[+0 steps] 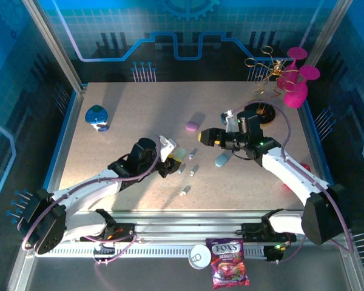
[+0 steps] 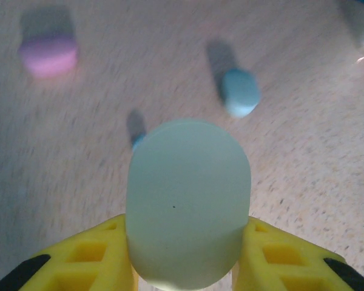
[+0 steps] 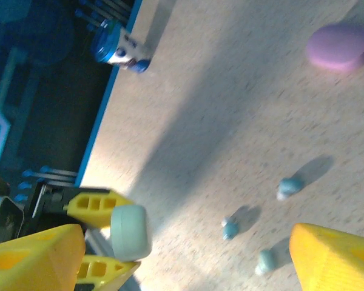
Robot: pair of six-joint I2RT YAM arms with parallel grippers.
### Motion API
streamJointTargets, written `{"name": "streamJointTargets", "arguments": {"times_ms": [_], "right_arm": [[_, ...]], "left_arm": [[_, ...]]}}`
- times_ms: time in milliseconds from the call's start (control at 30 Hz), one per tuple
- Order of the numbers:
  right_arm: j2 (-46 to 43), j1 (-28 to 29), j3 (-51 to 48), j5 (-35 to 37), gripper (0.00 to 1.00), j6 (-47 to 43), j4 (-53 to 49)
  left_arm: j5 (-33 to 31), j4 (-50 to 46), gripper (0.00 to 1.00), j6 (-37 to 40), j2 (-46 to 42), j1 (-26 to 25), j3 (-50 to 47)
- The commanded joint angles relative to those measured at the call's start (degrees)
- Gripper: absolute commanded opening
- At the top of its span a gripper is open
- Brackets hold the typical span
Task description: Insert the wireless bluetooth earbuds into the charging case
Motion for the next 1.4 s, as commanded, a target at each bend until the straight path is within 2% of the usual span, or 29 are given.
{"name": "streamJointTargets", "arguments": {"times_ms": [0,200,367,467,600,700,800,867,933,1033,1167,1233,1367], "right_arm": [[-1.97,1.30,0.79,-8.76,0.88,2.59,-4.56],[0.21,4.08,1.06,-12.54,0.79,3.42,-3.97],[2.20,6.41,0.71,-13.60,0.66,4.90,-0.79],[3.17,6.76,0.36,-13.66,0.55,5.58,0.26],[3.23,6.66,0.00,-12.84,0.34,5.81,0.55],[2.86,6.46,0.04,-12.79,0.31,5.77,0.55],[2.64,6.25,0.10,-13.36,0.20,5.76,0.83],[2.12,6.03,-0.45,-14.33,0.18,6.81,2.74],[1.32,5.17,-2.76,-16.12,0.18,10.38,7.92],[-0.23,3.32,-6.31,-19.42,0.17,18.07,18.64],[-1.50,1.15,-10.31,-22.76,0.17,29.22,34.02],[-1.83,0.25,-12.32,-23.84,0.17,35.73,42.54],[-1.49,-0.79,-15.14,-24.56,0.17,47.35,58.05]], "left_arm": [[8.99,8.23,0.25,10.18,1.15,-0.40,2.62],[11.60,9.28,0.25,12.10,2.50,-0.56,4.99],[11.43,7.34,0.25,13.71,1.98,-0.81,5.27],[11.25,6.24,0.26,14.46,1.63,-0.80,5.07],[11.57,6.43,0.26,14.88,1.04,-0.84,4.45],[11.47,6.77,0.27,15.09,0.96,-0.82,3.93],[11.27,7.87,0.33,14.88,1.10,-0.86,3.43],[10.74,10.62,0.44,14.09,1.11,-0.85,2.48],[10.07,16.01,0.58,12.59,0.92,-0.82,0.89],[10.63,25.37,0.71,11.00,0.91,-0.83,-1.70],[10.93,36.69,0.77,7.43,1.59,-0.86,-3.58],[9.57,43.68,0.83,4.74,2.01,-0.86,-4.87],[10.23,53.06,0.83,0.86,3.83,-0.82,-5.59]]}}
